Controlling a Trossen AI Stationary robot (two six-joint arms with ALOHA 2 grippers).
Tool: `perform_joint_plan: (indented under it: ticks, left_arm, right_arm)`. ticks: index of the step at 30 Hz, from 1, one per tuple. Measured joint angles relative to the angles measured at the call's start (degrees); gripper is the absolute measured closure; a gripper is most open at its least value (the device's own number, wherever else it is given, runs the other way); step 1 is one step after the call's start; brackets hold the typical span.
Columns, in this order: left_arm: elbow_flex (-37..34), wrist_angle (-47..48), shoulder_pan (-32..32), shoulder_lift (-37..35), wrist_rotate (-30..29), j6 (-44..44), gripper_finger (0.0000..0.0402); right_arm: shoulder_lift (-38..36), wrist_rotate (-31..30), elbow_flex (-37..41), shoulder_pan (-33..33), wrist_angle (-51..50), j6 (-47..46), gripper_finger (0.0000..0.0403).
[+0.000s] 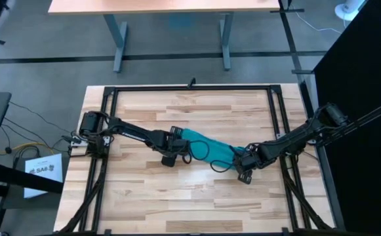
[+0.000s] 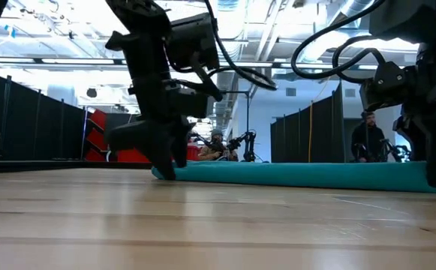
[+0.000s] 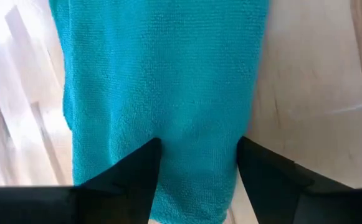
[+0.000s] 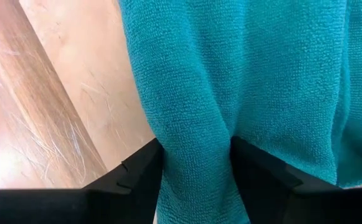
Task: Roll towel
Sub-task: Roll the blue towel
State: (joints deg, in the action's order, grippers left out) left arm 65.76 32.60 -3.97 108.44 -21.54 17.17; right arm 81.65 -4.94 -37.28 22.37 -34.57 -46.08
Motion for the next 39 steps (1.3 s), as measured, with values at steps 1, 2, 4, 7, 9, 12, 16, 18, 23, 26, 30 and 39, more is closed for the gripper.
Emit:
perform_joint_plan:
  ticks: [1,2,4,7,9,12,16,18,23,26,30,39]
  left_arm:
    - [0.0,0.0,0.0,0.0,0.0,-0.1,0.0216]
    - [0.0,0.0,0.0,0.0,0.2,-0.2,0.0223]
    - [0.0,0.0,-0.1,0.0,0.3,-0.1,0.0243]
    - [0.0,0.2,-0.1,-0.1,0.4,0.0,0.0275]
    - [0.0,0.4,0.0,-0.2,0.3,0.1,0.0296]
    - [0.0,1.0,0.2,-0.2,0.0,0.4,0.0330]
    - [0.3,2.8,0.4,-0.7,0.2,1.1,0.0375]
    - [1.2,4.3,1.0,-1.5,2.3,0.9,0.0382]
    - [4.1,8.2,2.9,-3.7,8.6,0.5,0.0393]
    - [6.8,11.6,5.2,-3.9,14.3,0.8,0.0393]
    - [8.4,14.3,9.1,-3.9,20.8,1.8,0.0393]
    - [8.4,16.2,17.9,-3.9,29.0,5.1,0.0393]
  right_arm:
    - [0.0,0.1,0.0,0.0,0.1,-0.3,0.0229]
    - [0.0,0.1,0.0,0.1,0.2,-0.3,0.0230]
    - [0.0,0.1,0.0,0.7,0.4,-0.6,0.0233]
    - [0.0,0.0,0.0,1.5,0.5,-0.6,0.0247]
    - [0.1,0.0,0.0,2.0,0.4,-1.2,0.0266]
    - [0.1,0.0,0.0,2.3,0.2,-1.9,0.0308]
    - [0.1,0.6,-0.4,2.3,0.3,-2.6,0.0372]
    - [0.1,1.2,-1.2,2.3,0.3,-2.6,0.0373]
    - [0.2,2.5,-3.3,2.2,0.2,-2.7,0.0376]
    - [0.2,2.7,-4.6,2.3,0.3,-3.4,0.0376]
    - [0.2,4.7,-4.8,2.3,0.4,-5.1,0.0376]
    - [-4.9,5.1,-3.9,1.2,0.8,-10.0,0.0376]
